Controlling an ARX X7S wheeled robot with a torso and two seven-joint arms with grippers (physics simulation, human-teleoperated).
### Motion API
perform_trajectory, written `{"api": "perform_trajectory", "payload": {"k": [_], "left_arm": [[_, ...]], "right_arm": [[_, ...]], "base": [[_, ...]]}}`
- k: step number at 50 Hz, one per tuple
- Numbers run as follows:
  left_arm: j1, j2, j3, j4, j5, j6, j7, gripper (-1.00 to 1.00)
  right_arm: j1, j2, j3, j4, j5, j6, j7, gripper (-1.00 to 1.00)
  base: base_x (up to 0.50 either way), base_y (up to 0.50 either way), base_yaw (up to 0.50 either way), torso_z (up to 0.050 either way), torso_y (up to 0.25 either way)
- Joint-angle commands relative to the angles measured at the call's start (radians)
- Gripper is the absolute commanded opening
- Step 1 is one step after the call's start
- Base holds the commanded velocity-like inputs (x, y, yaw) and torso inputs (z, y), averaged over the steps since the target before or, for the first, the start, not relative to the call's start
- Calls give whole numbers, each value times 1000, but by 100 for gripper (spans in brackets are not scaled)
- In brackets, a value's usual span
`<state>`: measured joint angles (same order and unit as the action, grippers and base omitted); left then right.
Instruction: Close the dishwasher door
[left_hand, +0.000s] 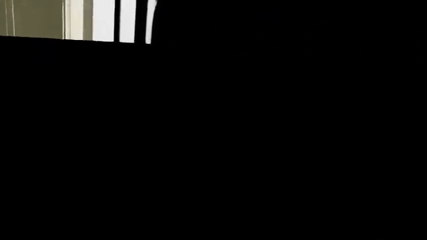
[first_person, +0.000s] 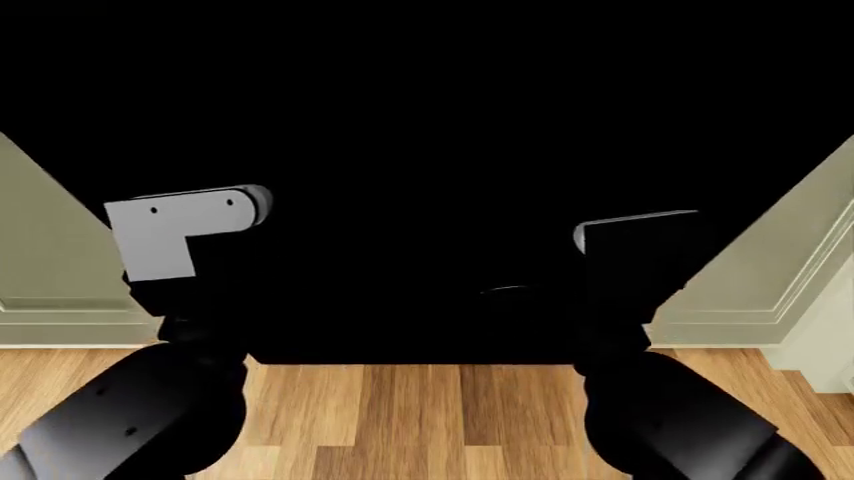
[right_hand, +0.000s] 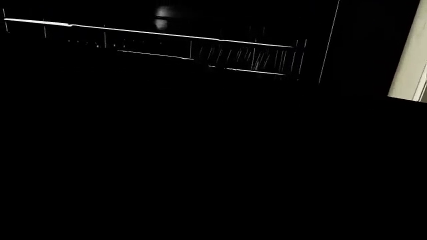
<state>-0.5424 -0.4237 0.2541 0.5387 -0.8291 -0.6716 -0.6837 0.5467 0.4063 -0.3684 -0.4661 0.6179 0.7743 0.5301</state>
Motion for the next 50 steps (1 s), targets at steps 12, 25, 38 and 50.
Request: {"api": "perform_trajectory", "payload": {"k": [12,25,38,50], "left_arm": [[-111,21,2,28,-52,-80,-46,100],[-162,47,22,52,-103,-136,-84,100],[-225,66,17,-16,-96,-135,-85,100],[-277,78,21,-49,-96,-146,-93,100]], "right_arm": [[157,-12,15,3,15,93,13,100],[243,-48,-21,70,2,101,-3,100],[267,-58,-30,98,-2,97,-7,100],[296,-64,-13,101,15,111,0,100]], "base": [[0,0,0,0,2],[0,0,0,0,2],[0,0,0,0,2],[0,0,0,0,2]]}}
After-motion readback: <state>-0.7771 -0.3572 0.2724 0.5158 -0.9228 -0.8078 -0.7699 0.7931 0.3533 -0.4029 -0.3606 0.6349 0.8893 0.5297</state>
